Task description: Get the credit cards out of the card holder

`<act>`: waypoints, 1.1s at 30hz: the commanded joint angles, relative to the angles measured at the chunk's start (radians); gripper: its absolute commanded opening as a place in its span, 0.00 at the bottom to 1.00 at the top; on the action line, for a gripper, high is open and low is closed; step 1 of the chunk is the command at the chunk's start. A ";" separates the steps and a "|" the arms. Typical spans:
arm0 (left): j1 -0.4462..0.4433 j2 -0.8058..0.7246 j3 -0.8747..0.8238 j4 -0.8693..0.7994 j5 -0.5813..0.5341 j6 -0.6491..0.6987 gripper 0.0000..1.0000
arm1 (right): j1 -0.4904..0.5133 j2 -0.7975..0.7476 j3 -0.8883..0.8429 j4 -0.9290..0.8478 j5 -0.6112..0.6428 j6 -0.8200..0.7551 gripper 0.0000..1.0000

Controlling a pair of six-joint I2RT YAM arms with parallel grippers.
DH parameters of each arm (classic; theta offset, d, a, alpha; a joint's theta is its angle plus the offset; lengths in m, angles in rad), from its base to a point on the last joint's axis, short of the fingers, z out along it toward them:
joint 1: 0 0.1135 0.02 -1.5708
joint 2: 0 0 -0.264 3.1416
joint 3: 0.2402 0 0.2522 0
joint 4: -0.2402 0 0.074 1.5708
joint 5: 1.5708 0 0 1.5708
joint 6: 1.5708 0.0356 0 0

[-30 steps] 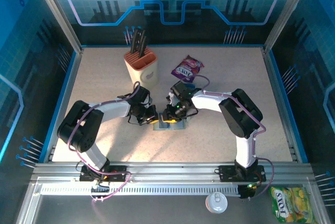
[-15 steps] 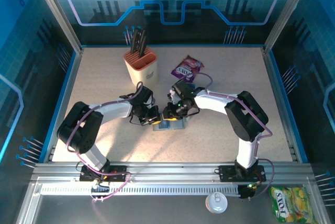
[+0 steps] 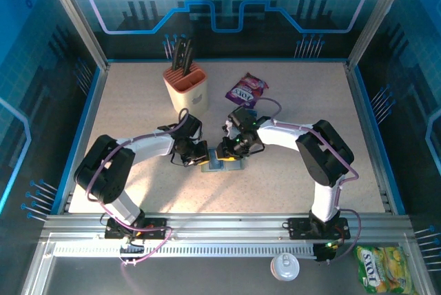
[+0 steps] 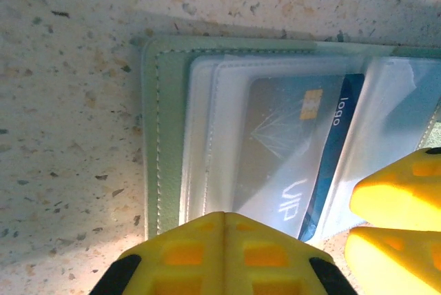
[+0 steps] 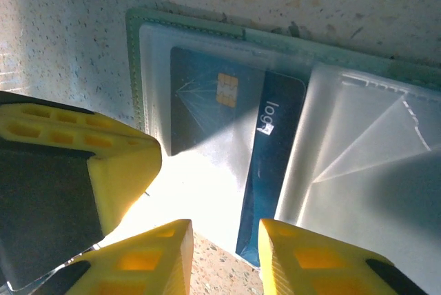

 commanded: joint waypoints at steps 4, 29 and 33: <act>-0.005 0.025 0.021 -0.017 -0.020 0.019 0.02 | -0.018 -0.013 -0.009 0.007 0.010 0.000 0.32; -0.006 0.049 0.024 -0.051 -0.042 0.034 0.00 | -0.032 0.025 -0.048 0.048 0.009 0.003 0.32; -0.005 0.051 0.026 -0.053 -0.042 0.033 0.00 | -0.032 0.001 -0.054 0.046 0.010 0.007 0.32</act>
